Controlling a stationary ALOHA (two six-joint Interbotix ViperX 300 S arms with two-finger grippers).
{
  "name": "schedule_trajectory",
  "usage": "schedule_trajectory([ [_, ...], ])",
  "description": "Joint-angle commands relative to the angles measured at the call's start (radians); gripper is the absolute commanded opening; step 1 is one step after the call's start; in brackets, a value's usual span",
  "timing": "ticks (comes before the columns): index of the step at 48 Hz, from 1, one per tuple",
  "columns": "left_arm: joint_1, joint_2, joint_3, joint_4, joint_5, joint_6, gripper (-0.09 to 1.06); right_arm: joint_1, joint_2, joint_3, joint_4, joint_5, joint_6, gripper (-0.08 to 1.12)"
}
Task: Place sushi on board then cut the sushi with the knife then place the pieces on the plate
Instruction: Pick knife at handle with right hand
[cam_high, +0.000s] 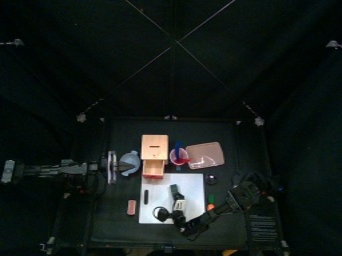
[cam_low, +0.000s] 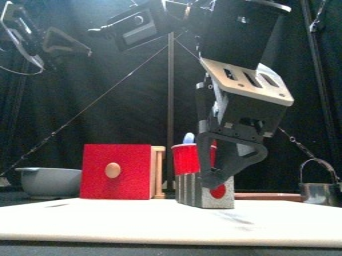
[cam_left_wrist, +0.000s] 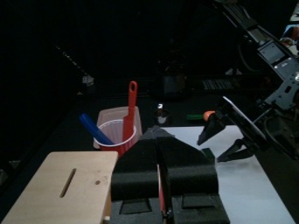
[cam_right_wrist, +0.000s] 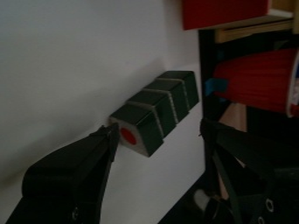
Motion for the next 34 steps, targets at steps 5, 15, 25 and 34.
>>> schedule_trajectory([
  [5, 0.015, 0.005, -0.011, -0.008, -0.009, -0.002, 0.17, 0.003, -0.057, -0.060, 0.026, -0.011, 0.005, 1.02],
  [15, 0.020, 0.006, -0.009, -0.017, -0.009, 0.000, 0.17, -0.002, -0.178, -0.067, -0.034, 0.018, 0.080, 1.02],
  [25, 0.020, 0.005, -0.009, -0.017, -0.011, 0.002, 0.17, -0.006, -0.367, 0.081, -0.057, -0.012, 0.215, 1.02],
  [34, 0.021, 0.006, -0.009, -0.018, -0.011, 0.003, 0.17, -0.038, -0.532, 0.232, 0.083, -0.141, 0.210, 1.01],
])
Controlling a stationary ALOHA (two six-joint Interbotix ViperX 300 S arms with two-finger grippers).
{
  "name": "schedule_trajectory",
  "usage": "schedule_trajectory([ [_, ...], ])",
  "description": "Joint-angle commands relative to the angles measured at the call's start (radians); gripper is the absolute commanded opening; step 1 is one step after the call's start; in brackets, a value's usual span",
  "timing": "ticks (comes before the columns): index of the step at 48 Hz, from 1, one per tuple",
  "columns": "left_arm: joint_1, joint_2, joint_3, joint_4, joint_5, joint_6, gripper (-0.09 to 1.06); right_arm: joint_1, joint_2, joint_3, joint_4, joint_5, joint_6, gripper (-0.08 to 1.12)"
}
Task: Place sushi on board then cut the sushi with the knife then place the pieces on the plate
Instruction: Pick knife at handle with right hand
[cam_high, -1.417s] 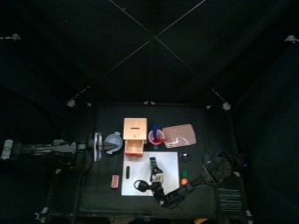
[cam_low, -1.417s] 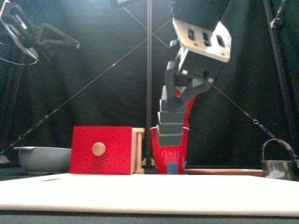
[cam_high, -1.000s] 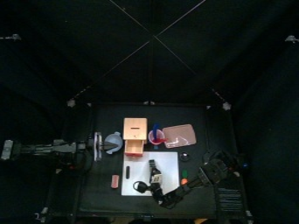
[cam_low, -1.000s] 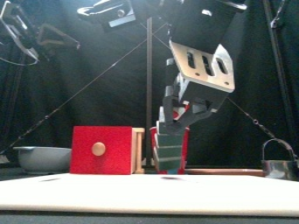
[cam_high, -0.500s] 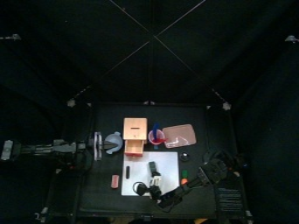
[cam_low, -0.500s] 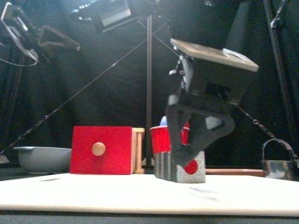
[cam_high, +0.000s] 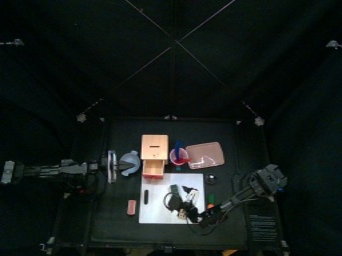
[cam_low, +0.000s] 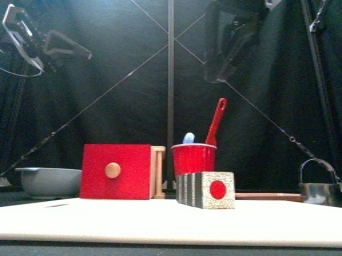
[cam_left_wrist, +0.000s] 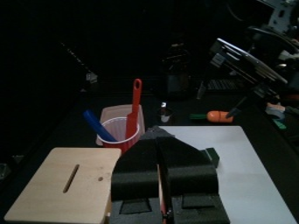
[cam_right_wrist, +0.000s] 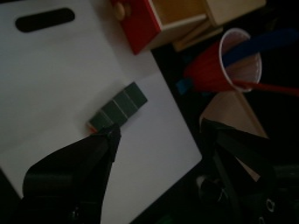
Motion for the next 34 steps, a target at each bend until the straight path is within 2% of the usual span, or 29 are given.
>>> schedule_trajectory([
  [1, 0.003, 0.006, -0.014, 0.000, -0.011, 0.002, 0.17, -0.031, -0.138, 0.064, 0.086, -0.092, -0.009, 1.01],
  [7, 0.005, 0.006, -0.014, 0.002, -0.011, 0.002, 0.16, -0.069, -0.242, 0.155, 0.163, -0.186, -0.057, 1.01],
  [19, 0.006, 0.006, -0.017, 0.000, -0.011, 0.000, 0.15, -0.204, -0.341, 0.224, 0.344, -0.138, -0.339, 1.01],
  [26, 0.006, 0.006, -0.012, -0.003, -0.011, -0.002, 0.15, -0.296, -0.379, 0.213, 0.393, -0.118, -0.591, 1.01],
  [34, 0.008, 0.012, -0.011, -0.021, -0.011, -0.005, 0.15, -0.407, -0.402, 0.198, 0.394, -0.012, -0.796, 1.01],
])
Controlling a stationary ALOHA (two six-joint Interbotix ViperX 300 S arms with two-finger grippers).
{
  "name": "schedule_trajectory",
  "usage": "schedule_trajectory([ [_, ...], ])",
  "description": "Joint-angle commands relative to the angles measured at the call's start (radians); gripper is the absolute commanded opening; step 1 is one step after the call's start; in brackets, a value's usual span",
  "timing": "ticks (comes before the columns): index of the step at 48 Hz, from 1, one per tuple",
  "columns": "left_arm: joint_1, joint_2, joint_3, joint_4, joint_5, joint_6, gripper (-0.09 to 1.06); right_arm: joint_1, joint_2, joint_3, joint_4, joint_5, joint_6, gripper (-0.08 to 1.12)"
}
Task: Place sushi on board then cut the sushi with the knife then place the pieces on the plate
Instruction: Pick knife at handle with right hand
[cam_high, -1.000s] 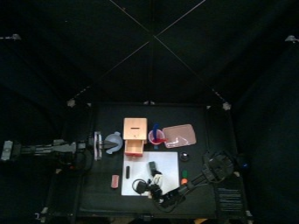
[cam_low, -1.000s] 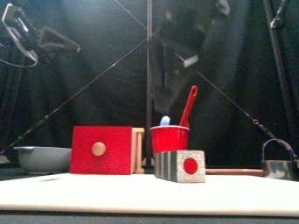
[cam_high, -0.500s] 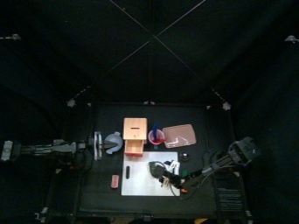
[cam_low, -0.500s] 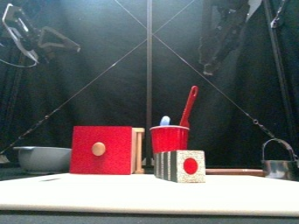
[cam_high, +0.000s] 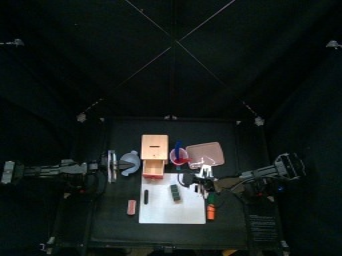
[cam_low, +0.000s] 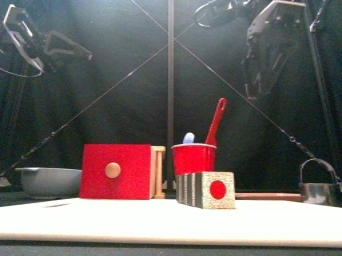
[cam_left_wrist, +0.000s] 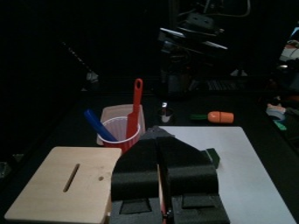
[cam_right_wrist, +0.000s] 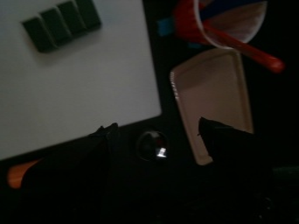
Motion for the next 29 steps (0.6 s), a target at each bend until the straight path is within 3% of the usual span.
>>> schedule_trajectory([
  [1, 0.005, 0.012, -0.012, -0.017, -0.009, -0.003, 0.15, -0.071, -0.038, -0.031, -0.011, 0.078, -0.091, 1.01],
  [16, 0.020, 0.043, -0.006, -0.052, -0.009, -0.002, 0.15, -0.186, 0.000, -0.055, -0.089, 0.035, -0.318, 1.01],
  [29, 0.031, 0.049, 0.008, -0.074, -0.009, -0.002, 0.15, -0.193, 0.155, -0.196, -0.121, 0.071, -0.394, 1.01],
])
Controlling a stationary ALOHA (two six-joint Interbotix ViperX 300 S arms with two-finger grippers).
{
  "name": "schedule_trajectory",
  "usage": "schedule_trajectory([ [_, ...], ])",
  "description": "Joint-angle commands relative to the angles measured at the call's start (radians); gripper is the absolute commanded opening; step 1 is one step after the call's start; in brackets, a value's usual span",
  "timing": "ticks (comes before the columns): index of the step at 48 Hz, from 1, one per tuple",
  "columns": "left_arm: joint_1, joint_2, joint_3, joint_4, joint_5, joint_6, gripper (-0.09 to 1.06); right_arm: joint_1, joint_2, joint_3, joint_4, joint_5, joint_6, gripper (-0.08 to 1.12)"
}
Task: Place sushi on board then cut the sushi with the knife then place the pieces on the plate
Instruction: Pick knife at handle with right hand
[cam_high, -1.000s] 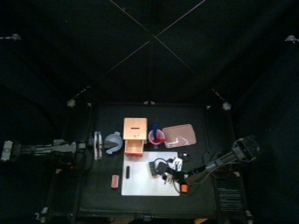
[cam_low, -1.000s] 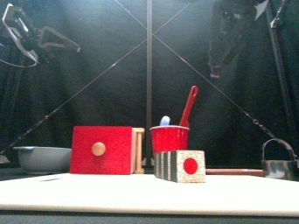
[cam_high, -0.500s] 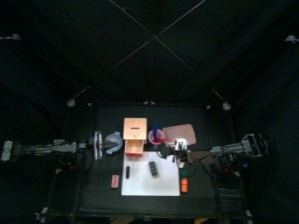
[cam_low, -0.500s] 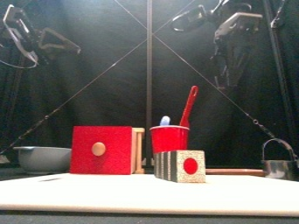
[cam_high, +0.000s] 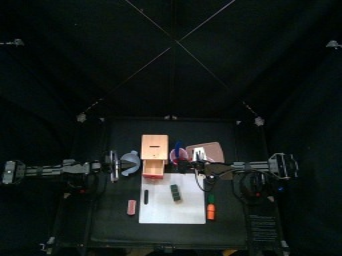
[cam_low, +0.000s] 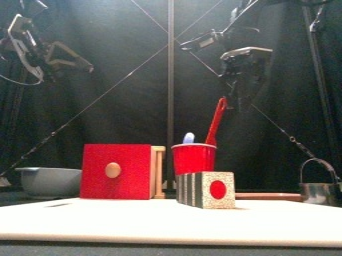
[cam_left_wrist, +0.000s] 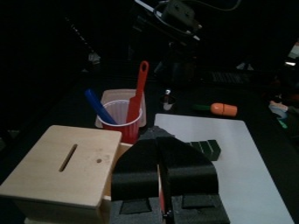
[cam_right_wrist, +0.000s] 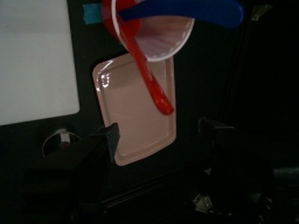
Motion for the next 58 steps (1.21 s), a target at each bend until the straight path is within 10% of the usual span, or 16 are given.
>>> schedule_trajectory([
  [1, 0.008, 0.005, -0.009, -0.005, -0.009, 0.000, 0.15, -0.008, 0.044, -0.095, -0.011, 0.034, -0.006, 1.01],
  [35, 0.009, 0.005, 0.012, -0.014, -0.009, 0.000, 0.15, -0.044, 0.153, -0.163, 0.005, 0.058, -0.051, 1.00],
  [58, 0.009, 0.005, 0.015, -0.014, -0.008, -0.002, 0.15, -0.046, 0.153, -0.149, 0.005, 0.067, -0.051, 0.65],
])
